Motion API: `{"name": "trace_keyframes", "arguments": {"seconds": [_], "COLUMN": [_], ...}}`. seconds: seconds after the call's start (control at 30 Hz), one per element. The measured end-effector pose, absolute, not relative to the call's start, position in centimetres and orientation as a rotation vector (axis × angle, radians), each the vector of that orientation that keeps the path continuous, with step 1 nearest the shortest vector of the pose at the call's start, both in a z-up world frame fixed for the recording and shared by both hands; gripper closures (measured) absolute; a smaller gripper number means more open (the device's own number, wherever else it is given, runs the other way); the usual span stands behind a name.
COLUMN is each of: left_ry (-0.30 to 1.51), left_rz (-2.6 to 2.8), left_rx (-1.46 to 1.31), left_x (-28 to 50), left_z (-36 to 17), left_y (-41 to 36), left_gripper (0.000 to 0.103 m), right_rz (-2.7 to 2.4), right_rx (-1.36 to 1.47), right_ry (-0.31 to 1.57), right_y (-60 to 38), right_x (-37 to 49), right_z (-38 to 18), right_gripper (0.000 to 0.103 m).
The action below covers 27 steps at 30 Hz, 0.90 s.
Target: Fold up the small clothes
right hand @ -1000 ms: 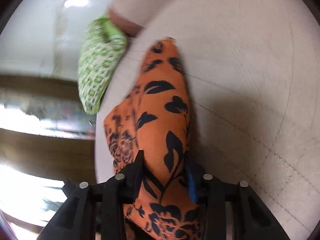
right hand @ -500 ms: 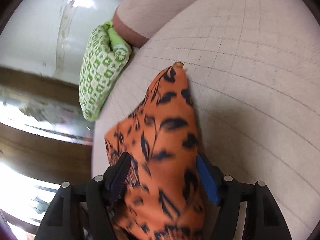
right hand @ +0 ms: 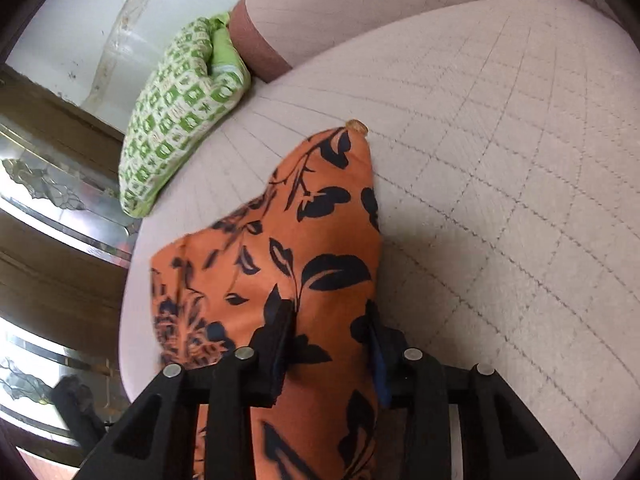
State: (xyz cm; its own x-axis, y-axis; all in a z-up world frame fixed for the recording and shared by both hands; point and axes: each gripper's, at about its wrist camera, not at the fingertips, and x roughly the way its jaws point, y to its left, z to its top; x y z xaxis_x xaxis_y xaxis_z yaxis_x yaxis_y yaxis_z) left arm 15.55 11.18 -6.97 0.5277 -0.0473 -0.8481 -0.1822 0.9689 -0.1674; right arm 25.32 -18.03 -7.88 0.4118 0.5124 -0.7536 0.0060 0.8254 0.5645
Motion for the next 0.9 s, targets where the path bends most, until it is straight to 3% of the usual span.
{"name": "trace_keyframes", "arguments": {"seconds": [0.2, 0.23, 0.33, 0.4, 0.6, 0.7, 0.9], "left_ry": [1.015, 1.014, 1.015, 1.014, 0.904, 0.799, 0.936], "left_rz": [0.082, 0.083, 0.083, 0.078, 0.065, 0.091, -0.030], "left_rx": [-0.255, -0.255, -0.258, -0.264, -0.364, -0.419, -0.524], "left_x": [15.5, 15.5, 15.6, 15.5, 13.4, 12.1, 15.6], "left_z": [-6.9, -6.9, -6.9, -6.8, -4.6, -2.7, -3.1], "left_y": [11.0, 10.9, 10.9, 10.9, 13.0, 14.9, 17.0], "left_gripper": [0.032, 0.032, 0.032, 0.032, 0.032, 0.025, 0.024], "right_rz": [0.323, 0.349, 0.446, 0.458, 0.501, 0.526, 0.547], "right_rx": [0.409, 0.401, 0.406, 0.400, 0.447, 0.436, 0.469], "right_ry": [0.915, 0.908, 1.024, 1.137, 1.001, 1.106, 1.129], "right_y": [-17.3, -16.6, -13.3, -12.3, -12.1, -10.9, -11.0], "right_x": [20.3, 19.8, 20.3, 21.3, 20.1, 20.5, 20.8], "right_z": [-1.8, -1.4, -3.6, -7.2, -2.9, -5.3, -6.9], "right_gripper": [0.053, 0.043, 0.036, 0.036, 0.036, 0.030, 0.029]}}
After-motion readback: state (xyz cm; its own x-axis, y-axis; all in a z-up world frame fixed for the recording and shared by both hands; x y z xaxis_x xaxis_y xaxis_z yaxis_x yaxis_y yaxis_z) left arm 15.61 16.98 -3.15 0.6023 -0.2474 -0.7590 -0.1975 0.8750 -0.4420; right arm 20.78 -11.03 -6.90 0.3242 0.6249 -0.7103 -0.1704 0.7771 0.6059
